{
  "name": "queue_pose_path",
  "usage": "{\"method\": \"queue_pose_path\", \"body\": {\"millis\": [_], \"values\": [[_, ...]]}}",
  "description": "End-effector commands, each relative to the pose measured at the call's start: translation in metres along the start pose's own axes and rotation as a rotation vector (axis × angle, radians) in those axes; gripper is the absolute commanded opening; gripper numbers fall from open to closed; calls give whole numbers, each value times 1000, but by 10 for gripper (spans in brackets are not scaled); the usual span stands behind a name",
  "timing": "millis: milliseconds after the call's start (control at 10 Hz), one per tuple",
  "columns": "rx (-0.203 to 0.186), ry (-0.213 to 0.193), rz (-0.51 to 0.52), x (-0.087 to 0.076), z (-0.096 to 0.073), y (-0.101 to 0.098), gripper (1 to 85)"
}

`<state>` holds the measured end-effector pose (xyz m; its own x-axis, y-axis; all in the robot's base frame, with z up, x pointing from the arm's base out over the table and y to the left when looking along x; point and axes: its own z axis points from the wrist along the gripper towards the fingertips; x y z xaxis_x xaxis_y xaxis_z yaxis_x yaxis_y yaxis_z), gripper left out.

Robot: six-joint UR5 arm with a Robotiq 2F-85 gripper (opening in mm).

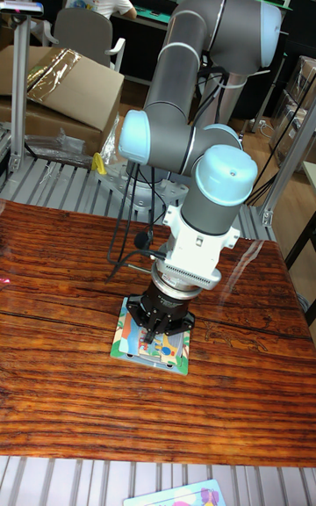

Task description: Assemble one piece of a puzzle

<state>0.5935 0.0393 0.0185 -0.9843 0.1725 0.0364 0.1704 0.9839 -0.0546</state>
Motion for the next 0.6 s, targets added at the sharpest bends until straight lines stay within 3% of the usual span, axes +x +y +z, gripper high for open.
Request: {"method": "queue_pose_path", "body": {"millis": [0, 500], "values": [[-23, -1, 24, 6, 0, 8, 13], [-10, 8, 33, 15, 3, 6, 13]]}}
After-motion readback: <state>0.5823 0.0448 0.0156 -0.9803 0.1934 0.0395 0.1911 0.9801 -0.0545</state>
